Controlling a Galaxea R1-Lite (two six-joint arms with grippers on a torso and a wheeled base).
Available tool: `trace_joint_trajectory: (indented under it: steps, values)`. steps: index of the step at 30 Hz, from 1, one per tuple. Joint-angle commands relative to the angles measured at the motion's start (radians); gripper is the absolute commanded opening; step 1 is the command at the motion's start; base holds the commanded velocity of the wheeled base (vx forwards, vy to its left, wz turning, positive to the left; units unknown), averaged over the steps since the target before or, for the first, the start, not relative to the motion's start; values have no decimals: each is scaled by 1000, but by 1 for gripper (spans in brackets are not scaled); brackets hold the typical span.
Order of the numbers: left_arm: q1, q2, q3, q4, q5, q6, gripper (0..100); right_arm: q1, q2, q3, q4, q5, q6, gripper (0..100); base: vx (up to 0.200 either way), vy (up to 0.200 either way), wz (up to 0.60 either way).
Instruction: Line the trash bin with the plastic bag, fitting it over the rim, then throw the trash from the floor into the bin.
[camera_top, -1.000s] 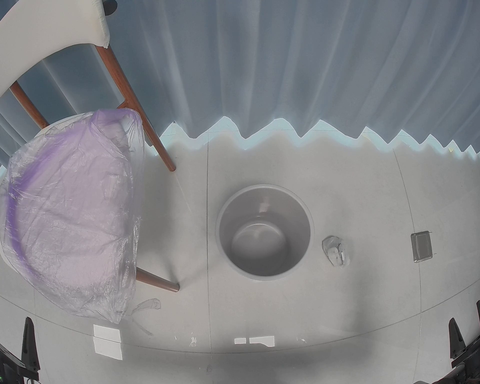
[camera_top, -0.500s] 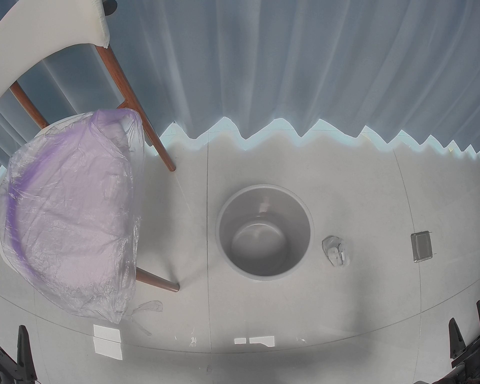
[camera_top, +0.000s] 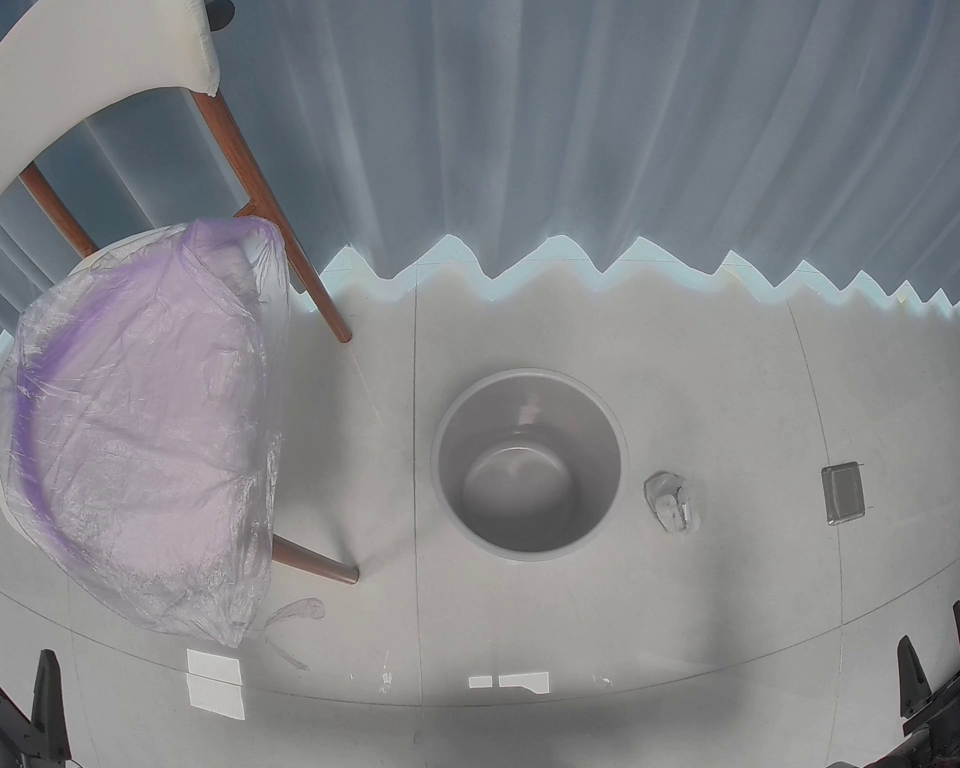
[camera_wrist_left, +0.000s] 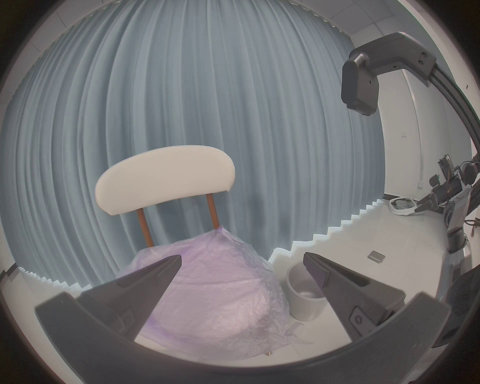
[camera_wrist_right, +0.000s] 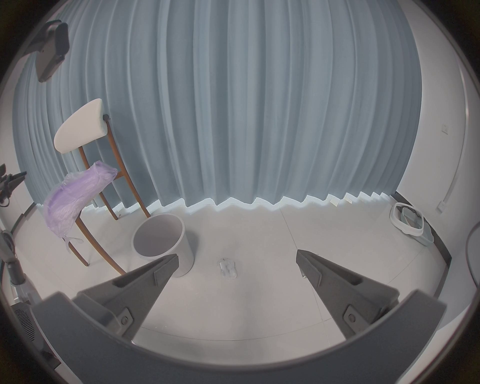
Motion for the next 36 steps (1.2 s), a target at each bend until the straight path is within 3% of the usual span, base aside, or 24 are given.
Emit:
trace_joint_trajectory:
  steps: [1, 7, 20, 27, 31, 36]
  values:
    - [-46, 120, -16, 1, -32, 18, 100, 0, -16, 16, 0, 0, 0, 100, 0, 0, 0]
    - [-40, 167, -34, 1, -164, 76, 100, 0, -16, 16, 0, 0, 0, 100, 0, 0, 0]
    - [-72, 362, -111, -2, -319, 136, 100, 0, -16, 16, 0, 0, 0, 100, 0, 0, 0]
    - [-109, 427, -103, -1, -455, 173, 100, 0, -16, 16, 0, 0, 0, 100, 0, 0, 0]
    - [-155, 537, -133, 2, -454, 184, 100, 0, -16, 16, 0, 0, 0, 100, 0, 0, 0]
    - [-158, 692, -192, 8, -454, 187, 100, 0, -16, 16, 0, 0, 0, 100, 0, 0, 0]
